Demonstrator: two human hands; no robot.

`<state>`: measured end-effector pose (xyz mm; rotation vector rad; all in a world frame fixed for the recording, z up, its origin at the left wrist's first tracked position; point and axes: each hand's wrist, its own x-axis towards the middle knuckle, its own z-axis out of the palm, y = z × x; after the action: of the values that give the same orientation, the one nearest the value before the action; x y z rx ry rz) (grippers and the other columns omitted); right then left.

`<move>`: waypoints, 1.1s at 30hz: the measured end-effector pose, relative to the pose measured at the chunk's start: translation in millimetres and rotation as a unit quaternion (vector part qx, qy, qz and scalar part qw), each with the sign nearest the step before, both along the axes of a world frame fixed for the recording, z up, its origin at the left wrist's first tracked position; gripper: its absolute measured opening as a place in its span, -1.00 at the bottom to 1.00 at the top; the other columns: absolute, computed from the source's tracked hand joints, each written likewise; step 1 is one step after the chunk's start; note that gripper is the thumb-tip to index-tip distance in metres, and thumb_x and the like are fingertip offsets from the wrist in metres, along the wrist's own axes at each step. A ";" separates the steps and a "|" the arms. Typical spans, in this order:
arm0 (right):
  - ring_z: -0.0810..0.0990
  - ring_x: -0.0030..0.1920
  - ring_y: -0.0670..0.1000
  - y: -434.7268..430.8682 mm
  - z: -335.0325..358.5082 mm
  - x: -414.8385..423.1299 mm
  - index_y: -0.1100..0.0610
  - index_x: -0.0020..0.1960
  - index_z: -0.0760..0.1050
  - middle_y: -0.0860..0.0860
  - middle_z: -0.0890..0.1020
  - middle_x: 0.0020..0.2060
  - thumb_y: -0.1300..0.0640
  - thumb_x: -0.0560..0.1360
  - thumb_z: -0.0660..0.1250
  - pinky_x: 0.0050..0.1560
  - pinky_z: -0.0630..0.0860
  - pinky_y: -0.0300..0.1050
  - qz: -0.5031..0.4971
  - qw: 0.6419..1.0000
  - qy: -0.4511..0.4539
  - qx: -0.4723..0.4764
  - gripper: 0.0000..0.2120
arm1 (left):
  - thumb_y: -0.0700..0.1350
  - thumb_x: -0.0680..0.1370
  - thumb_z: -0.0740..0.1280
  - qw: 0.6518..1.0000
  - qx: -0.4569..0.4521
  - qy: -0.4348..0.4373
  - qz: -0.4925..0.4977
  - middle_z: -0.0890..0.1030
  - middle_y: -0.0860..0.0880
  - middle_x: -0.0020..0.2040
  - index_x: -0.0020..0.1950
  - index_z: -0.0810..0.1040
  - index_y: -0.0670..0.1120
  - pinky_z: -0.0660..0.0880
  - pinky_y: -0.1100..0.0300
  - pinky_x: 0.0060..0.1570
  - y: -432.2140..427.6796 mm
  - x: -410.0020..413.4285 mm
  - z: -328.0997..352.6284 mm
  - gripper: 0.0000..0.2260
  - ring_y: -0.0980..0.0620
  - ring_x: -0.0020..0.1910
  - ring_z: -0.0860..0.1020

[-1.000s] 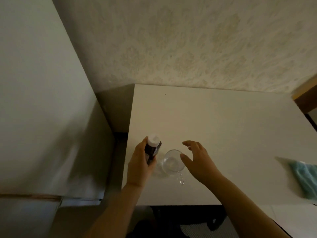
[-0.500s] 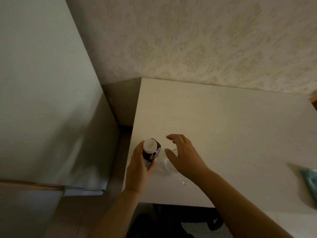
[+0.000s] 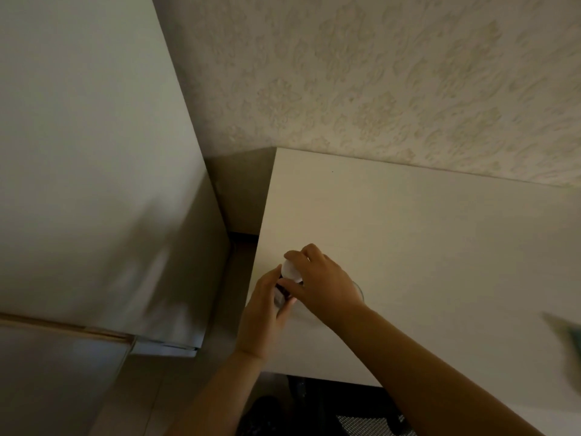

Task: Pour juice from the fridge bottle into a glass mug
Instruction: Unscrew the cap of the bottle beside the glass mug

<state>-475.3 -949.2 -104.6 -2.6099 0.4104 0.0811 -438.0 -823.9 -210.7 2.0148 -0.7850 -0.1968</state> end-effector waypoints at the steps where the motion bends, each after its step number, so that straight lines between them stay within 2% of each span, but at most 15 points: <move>1: 0.48 0.07 0.03 0.1 -0.5 0.3 0.00 0.30 0.35 0.01 0.43 0.14 -0.11 0.53 0.22 0.02 0.49 -0.09 0.000 1.000 -0.002 0.003 -0.61 | 0.11 0.44 0.30 1.000 0.001 0.000 0.000 0.38 0.27 0.15 0.30 0.34 0.05 0.33 0.59 0.05 0.4 0.9 1.8 -0.54 0.51 0.14 0.35; 5: 0.50 0.00 0.02 -3.1 -1.6 2.2 0.01 0.26 0.40 -0.02 0.43 0.08 -0.07 0.51 0.27 -0.02 0.49 -0.14 0.001 0.999 -0.006 0.040 -0.65 | 0.03 0.44 0.34 1.000 -0.016 0.024 -0.005 0.35 0.34 0.11 0.26 0.31 0.09 0.30 0.62 0.02 0.1 2.5 6.9 -0.58 0.53 0.12 0.36; 7: 0.49 -0.01 0.01 -6.7 -1.2 3.5 0.00 0.26 0.40 -0.04 0.42 0.08 -0.05 0.50 0.29 -0.04 0.49 -0.16 0.013 0.998 -0.002 0.054 -0.65 | 0.05 0.44 0.33 0.999 -0.018 0.032 -0.005 0.36 0.35 0.10 0.24 0.31 0.14 0.32 0.60 0.03 -0.1 3.2 8.0 -0.60 0.50 0.12 0.38; 14: 0.48 0.01 0.00 -17.6 6.0 11.7 0.01 0.26 0.39 -0.04 0.44 0.10 -0.09 0.49 0.31 0.00 0.47 -0.16 0.077 0.995 0.046 0.047 -0.62 | 0.08 0.45 0.34 0.999 -0.012 0.038 -0.021 0.45 0.27 0.10 0.22 0.28 0.24 0.37 0.52 0.08 1.1 8.0 6.4 -0.61 0.40 0.11 0.45; 17: 0.47 0.00 0.00 -17.8 9.4 13.0 0.02 0.26 0.37 -0.03 0.44 0.10 -0.12 0.52 0.25 -0.01 0.46 -0.15 0.107 0.993 0.054 0.001 -0.62 | 0.16 0.46 0.30 1.000 -0.003 0.021 -0.022 0.46 0.21 0.11 0.22 0.28 0.23 0.39 0.50 0.06 2.3 9.0 3.1 -0.62 0.36 0.08 0.47; 20: 0.43 -0.14 -0.02 -9.3 10.8 18.5 0.07 0.19 0.35 0.00 0.44 0.00 -0.10 0.57 0.15 -0.16 0.47 -0.12 0.144 0.977 0.058 -0.144 -0.69 | 0.20 0.46 0.24 1.000 0.006 0.006 -0.011 0.42 0.21 0.10 0.22 0.30 0.15 0.36 0.56 0.04 1.3 5.2 1.5 -0.62 0.39 0.03 0.45; 22: 0.39 -0.26 -0.04 -1.8 9.6 22.9 0.07 0.15 0.34 -0.01 0.39 -0.18 -0.08 0.59 0.12 -0.28 0.46 -0.14 0.152 0.960 0.073 -0.223 -0.74 | 0.14 0.46 0.28 1.000 0.009 0.005 0.009 0.42 0.20 0.07 0.20 0.30 0.13 0.34 0.58 0.03 -1.4 0.9 2.8 -0.65 0.39 -0.01 0.45; 24: 0.37 -0.41 -0.07 2.7 5.3 28.4 0.09 0.08 0.30 -0.03 0.34 -0.36 -0.11 0.60 0.04 -0.42 0.34 -0.18 0.084 0.967 0.089 -0.225 -0.72 | 0.03 0.46 0.36 1.000 0.004 0.016 0.027 0.40 0.28 0.04 0.15 0.28 0.24 0.33 0.60 0.01 -3.3 -1.5 3.9 -0.64 0.41 0.01 0.46; 26: 0.39 -0.48 -0.07 3.3 3.2 33.0 0.13 0.05 0.28 -0.03 0.37 -0.43 -0.12 0.61 -0.04 -0.47 0.25 -0.19 0.063 0.968 0.099 -0.221 -0.68 | -0.06 0.46 0.41 0.999 -0.005 0.025 0.023 0.39 0.32 0.04 0.15 0.22 0.33 0.32 0.61 0.01 -2.6 -0.4 3.2 -0.53 0.46 0.07 0.41; 29: 0.49 -0.43 -0.03 -2.8 7.2 37.2 0.15 0.16 0.30 -0.04 0.32 -0.44 -0.07 0.62 -0.01 -0.43 0.43 -0.17 0.157 0.952 0.088 -0.249 -0.69 | 0.05 0.49 0.35 1.000 -0.006 0.020 -0.006 0.50 0.18 0.07 0.21 0.24 0.25 0.37 0.54 0.02 0.1 6.5 2.0 -0.61 0.41 0.06 0.45; 31: 0.47 -0.44 -0.04 -11.4 7.6 40.7 0.12 0.21 0.27 -0.04 0.36 -0.44 -0.09 0.61 -0.04 -0.43 0.39 -0.19 0.207 0.943 0.084 -0.245 -0.66 | 0.14 0.49 0.29 1.000 -0.010 0.024 -0.018 0.52 0.15 0.05 0.22 0.28 0.18 0.40 0.52 0.02 1.0 10.4 -0.5 -0.66 0.37 0.05 0.48; 33: 0.44 -0.45 -0.05 -17.7 4.3 45.0 0.09 0.20 0.24 -0.02 0.45 -0.44 -0.14 0.59 -0.09 -0.43 0.31 -0.19 0.235 0.940 0.088 -0.231 -0.63 | 0.17 0.49 0.26 0.999 -0.013 0.022 -0.028 0.49 0.23 0.01 0.20 0.31 0.15 0.41 0.51 0.00 1.6 12.6 -2.4 -0.68 0.34 0.05 0.49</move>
<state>-430.3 -966.9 -100.4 -3.1258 -0.1726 0.4264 -425.3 -822.3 -213.1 1.9591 -0.8122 -0.2620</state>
